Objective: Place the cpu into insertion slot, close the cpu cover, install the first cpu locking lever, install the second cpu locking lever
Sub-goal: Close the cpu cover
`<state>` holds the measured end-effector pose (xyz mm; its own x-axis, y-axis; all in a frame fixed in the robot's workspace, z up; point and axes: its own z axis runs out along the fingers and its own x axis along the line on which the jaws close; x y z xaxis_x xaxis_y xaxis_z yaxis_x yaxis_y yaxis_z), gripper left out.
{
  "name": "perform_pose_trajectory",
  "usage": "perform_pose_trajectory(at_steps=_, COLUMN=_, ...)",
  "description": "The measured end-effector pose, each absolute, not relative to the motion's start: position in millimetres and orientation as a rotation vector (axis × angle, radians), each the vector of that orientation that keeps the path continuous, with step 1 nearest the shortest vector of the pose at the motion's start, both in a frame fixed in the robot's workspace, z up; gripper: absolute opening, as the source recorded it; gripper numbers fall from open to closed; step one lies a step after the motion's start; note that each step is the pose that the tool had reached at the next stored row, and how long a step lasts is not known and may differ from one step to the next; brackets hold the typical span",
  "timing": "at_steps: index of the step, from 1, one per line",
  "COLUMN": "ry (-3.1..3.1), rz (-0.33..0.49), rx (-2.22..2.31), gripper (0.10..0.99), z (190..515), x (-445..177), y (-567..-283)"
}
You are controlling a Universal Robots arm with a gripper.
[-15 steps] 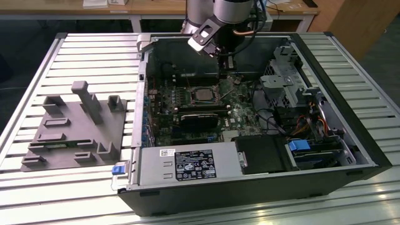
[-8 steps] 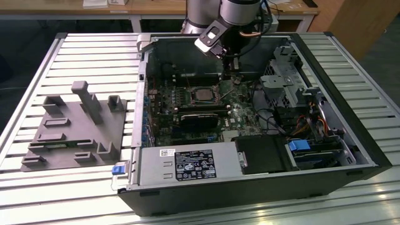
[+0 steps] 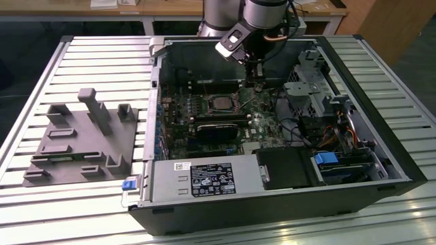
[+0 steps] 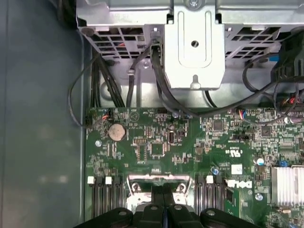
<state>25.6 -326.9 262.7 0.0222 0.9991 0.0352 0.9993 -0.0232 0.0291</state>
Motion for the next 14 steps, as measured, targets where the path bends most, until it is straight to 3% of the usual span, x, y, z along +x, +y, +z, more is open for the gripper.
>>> perform_pose_trajectory(at_steps=14, ry=-2.188, rz=-0.068, rx=-2.247, gripper=0.106, z=258, x=41, y=-323)
